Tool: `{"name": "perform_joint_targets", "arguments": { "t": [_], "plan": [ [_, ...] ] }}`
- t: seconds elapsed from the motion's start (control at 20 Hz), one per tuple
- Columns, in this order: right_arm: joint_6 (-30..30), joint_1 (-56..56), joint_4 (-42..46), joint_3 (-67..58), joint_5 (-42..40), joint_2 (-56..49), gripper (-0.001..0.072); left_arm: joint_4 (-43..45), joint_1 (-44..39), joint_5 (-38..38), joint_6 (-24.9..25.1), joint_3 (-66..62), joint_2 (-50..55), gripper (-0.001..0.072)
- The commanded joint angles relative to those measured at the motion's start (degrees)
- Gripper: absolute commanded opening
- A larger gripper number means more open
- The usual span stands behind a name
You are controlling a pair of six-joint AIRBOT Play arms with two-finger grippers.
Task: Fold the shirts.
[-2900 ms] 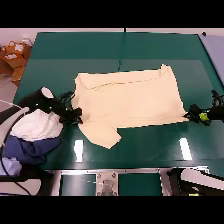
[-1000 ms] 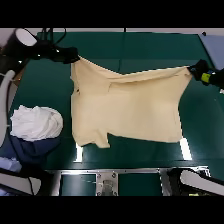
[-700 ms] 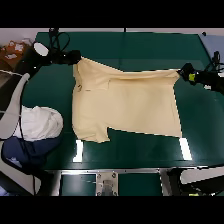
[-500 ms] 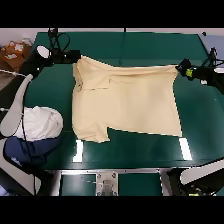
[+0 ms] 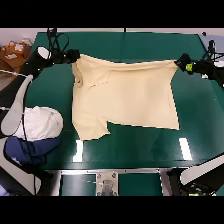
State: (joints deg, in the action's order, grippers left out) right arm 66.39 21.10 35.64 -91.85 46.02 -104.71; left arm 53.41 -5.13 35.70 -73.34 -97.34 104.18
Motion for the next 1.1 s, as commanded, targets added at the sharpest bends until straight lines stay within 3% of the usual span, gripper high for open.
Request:
{"name": "perform_joint_targets", "arguments": {
  "t": [0.0,0.25,0.5,1.05],
  "plan": [
    [4.6,0.8,12.7,0.4,11.3,-0.2,0.0011,4.8,1.2,15.3,0.1,0.0,0.0,0.0019],
    [5.2,0.8,17.0,6.3,16.5,-0.1,0.0011,11.1,2.0,30.6,-2.8,0.1,0.4,0.0019],
    [8.7,0.8,25.1,8.6,16.7,-0.1,0.0011,11.6,2.0,33.8,-3.1,2.5,1.4,0.0019],
    [10.1,0.9,29.1,7.0,16.6,-0.1,0.0011,15.6,3.2,34.1,-5.8,2.3,3.0,0.0019]
  ]
}}
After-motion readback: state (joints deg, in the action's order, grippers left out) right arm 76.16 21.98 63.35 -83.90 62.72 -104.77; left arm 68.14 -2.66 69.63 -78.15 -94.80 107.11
